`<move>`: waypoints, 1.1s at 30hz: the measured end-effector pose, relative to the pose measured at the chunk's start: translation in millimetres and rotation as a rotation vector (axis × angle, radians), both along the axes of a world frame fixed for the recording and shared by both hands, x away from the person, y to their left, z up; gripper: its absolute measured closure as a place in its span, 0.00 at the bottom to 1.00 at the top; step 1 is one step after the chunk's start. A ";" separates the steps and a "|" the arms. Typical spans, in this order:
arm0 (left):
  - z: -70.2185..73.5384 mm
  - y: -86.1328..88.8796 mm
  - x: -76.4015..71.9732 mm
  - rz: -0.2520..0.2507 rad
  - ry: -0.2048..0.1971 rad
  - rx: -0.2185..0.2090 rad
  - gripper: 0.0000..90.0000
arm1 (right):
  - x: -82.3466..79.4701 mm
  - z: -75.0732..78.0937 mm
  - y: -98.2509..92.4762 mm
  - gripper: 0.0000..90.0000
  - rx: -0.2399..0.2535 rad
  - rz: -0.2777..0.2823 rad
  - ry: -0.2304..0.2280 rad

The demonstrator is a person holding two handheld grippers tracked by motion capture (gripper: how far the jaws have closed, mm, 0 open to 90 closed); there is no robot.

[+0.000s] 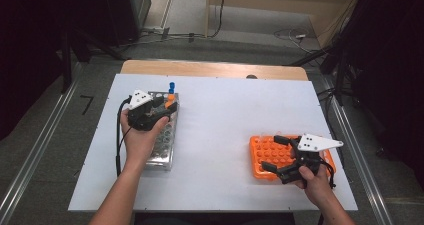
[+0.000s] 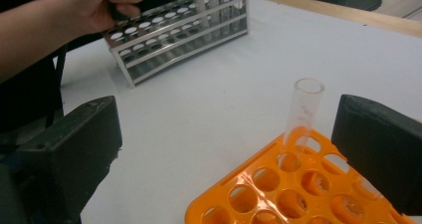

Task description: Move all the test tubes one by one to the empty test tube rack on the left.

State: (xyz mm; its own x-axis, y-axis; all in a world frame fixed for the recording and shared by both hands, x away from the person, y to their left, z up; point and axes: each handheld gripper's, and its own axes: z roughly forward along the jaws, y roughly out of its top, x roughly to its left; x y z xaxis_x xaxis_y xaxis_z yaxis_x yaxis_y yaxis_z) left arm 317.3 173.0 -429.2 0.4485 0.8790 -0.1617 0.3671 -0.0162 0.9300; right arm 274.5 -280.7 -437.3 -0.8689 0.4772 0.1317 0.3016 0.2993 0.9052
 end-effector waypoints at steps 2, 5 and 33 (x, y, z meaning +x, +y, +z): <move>0.8 -0.6 -4.7 -0.024 -0.009 -0.011 0.38 | 1.1 2.7 -4.1 0.00 0.018 -0.014 -0.003; 2.7 -1.5 -11.8 -0.056 -0.022 -0.028 0.30 | 3.0 5.7 -10.1 0.00 0.033 -0.045 -0.014; 8.4 -2.6 -47.2 -0.124 -0.019 -0.075 0.00 | 34.5 -23.7 -5.0 0.59 -0.181 -0.434 0.152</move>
